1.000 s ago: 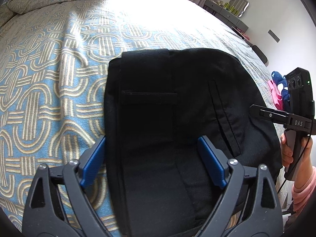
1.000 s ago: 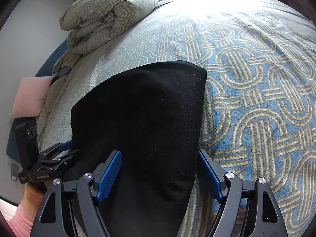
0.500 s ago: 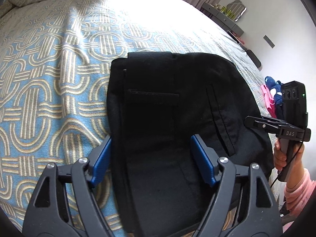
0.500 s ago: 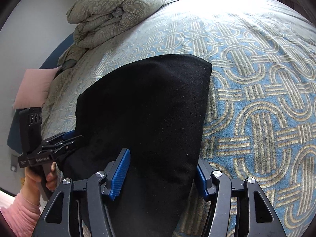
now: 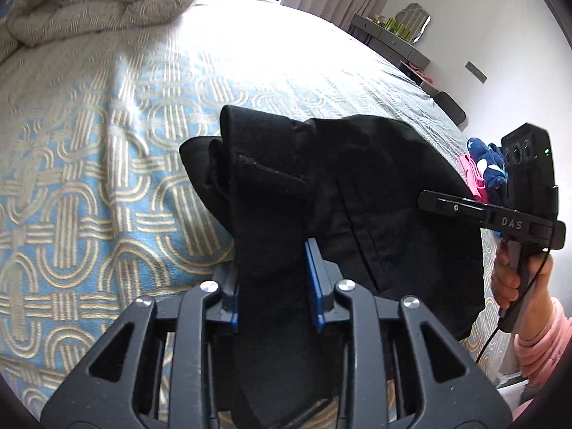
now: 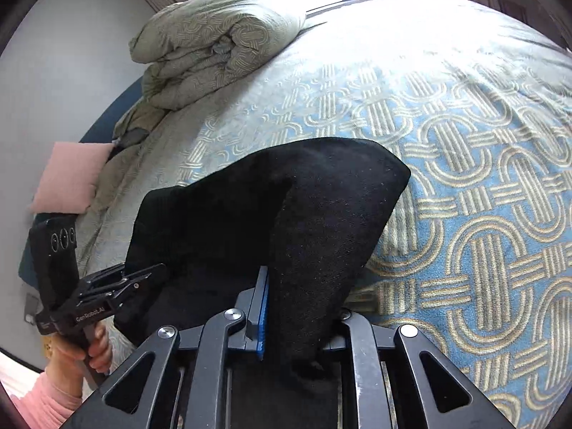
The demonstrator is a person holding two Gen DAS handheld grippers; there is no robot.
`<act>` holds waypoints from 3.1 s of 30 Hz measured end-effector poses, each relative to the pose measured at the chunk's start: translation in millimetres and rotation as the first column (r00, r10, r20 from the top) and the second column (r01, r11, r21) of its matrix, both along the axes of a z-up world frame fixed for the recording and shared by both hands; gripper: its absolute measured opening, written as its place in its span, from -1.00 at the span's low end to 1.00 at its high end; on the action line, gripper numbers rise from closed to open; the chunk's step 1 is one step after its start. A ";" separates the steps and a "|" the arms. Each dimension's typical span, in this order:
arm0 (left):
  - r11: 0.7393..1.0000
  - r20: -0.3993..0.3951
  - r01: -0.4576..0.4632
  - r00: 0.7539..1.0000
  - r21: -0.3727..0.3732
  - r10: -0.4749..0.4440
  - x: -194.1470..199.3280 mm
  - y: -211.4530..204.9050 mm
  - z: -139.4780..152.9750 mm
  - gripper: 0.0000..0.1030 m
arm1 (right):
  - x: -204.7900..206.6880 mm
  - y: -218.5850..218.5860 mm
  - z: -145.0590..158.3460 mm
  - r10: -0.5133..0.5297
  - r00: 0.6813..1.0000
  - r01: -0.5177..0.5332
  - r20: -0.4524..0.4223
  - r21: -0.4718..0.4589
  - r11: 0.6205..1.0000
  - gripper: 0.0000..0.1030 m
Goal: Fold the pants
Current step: 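Carry the folded trousers with the left gripper onto the navy blanket stack, then lower the trousers onto the blanket and open the left gripper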
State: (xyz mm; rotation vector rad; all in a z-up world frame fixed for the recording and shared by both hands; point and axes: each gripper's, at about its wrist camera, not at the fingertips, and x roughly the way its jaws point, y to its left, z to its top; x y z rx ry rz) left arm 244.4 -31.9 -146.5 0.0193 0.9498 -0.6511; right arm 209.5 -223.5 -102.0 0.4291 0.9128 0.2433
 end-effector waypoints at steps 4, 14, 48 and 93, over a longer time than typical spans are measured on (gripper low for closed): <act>1.000 0.047 0.010 0.999 0.019 -0.011 -14.5 -3.6 23.1 -0.47 | -18.7 5.3 22.0 0.017 0.999 -0.015 0.050 -0.040 0.999 -0.72; 0.996 0.110 0.072 0.991 0.053 -0.078 -61.4 -29.9 61.6 -0.48 | -69.1 -13.9 54.6 -0.026 0.994 0.029 0.108 -0.031 0.999 -0.73; 0.759 0.284 0.647 0.716 0.074 -0.638 -157.1 -472.9 186.5 -0.48 | -318.9 -354.1 180.7 -0.637 0.705 0.678 0.313 -0.034 0.734 -0.73; 0.819 0.392 0.564 0.735 0.101 -0.554 -194.0 -447.5 150.5 0.63 | -372.6 -287.7 143.5 -0.731 0.583 0.810 0.355 -0.330 0.486 0.33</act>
